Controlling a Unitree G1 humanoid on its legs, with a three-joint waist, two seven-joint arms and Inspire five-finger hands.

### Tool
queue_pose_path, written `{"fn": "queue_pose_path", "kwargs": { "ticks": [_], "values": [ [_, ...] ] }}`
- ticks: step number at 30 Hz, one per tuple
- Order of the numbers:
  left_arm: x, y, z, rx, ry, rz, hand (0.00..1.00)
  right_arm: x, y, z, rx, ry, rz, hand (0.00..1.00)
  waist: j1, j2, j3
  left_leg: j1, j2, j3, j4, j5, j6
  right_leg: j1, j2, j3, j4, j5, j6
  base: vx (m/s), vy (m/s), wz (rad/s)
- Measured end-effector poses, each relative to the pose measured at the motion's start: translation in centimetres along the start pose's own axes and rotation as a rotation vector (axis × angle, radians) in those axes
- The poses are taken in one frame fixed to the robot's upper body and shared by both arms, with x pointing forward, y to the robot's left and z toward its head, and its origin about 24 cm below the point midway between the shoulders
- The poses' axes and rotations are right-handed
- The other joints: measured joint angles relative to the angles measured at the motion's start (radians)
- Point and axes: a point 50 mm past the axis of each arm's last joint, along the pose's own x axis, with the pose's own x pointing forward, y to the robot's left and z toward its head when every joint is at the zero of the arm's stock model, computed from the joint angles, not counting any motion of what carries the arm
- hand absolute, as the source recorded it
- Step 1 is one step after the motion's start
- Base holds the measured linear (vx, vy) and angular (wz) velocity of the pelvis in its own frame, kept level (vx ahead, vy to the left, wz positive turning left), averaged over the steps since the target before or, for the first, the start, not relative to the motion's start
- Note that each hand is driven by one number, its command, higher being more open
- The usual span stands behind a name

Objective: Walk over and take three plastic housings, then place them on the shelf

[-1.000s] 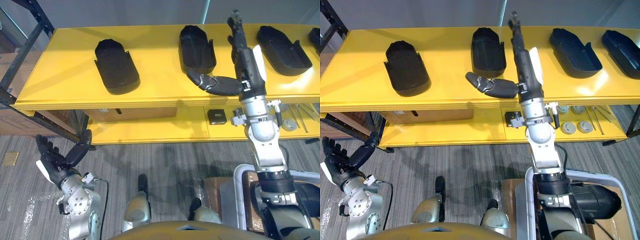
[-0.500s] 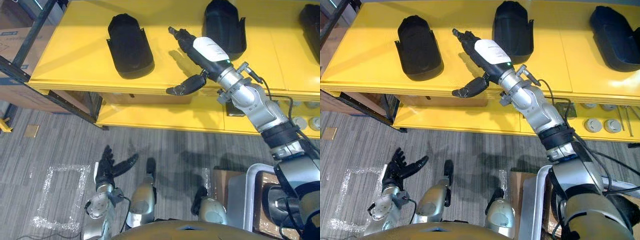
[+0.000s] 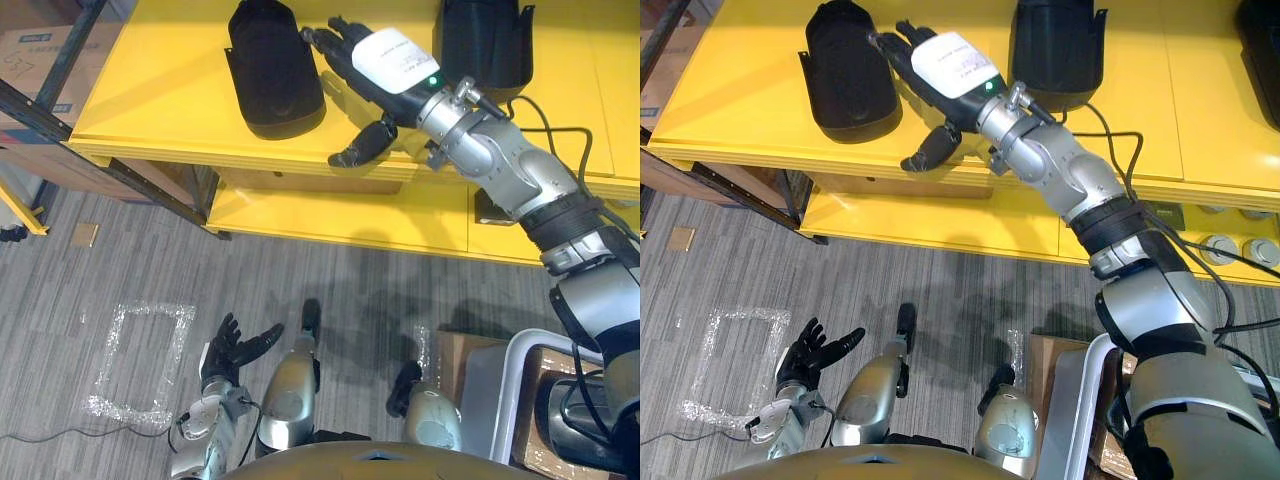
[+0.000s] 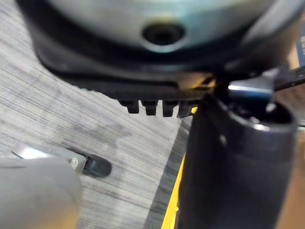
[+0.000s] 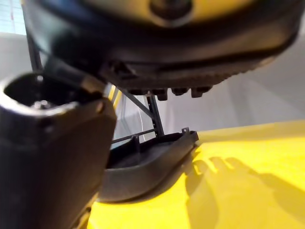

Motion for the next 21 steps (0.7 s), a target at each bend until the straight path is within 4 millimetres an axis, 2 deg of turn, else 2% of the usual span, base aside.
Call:
{"fn": "queue_pose_path", "kwargs": {
  "ticks": [7, 17, 21],
  "values": [
    [-0.1, 0.0, -0.9, 0.006, 0.047, 0.005, 1.0, 0.9, -1.7, 0.4, 0.083, -0.01, -0.068, 1.0, 0.011, 0.0, 0.002, -0.003, -0.001, -0.023, 0.0, 0.005, -0.002, 0.015, 0.002, -0.024, -0.002, -0.002, -0.001, -0.01, -0.045, 0.09],
    [-0.2, 0.2, -1.8, 0.008, 0.092, 0.011, 1.0, 1.9, -1.3, 1.3, 0.173, -0.027, -0.012, 1.0, 0.035, 0.002, 0.005, -0.003, -0.001, -0.036, 0.0, 0.002, -0.004, 0.021, 0.002, -0.035, 0.004, -0.007, 0.001, -0.02, -0.044, 0.04],
    [-0.2, 0.2, -1.9, 0.004, 0.095, 0.012, 1.0, 3.2, -2.6, 1.5, 0.166, -0.016, -0.041, 1.0, 0.042, 0.002, 0.023, -0.003, -0.003, -0.049, 0.0, 0.005, -0.004, 0.02, -0.01, -0.047, 0.032, -0.026, 0.001, -0.01, -0.057, 0.11]
  ]
}}
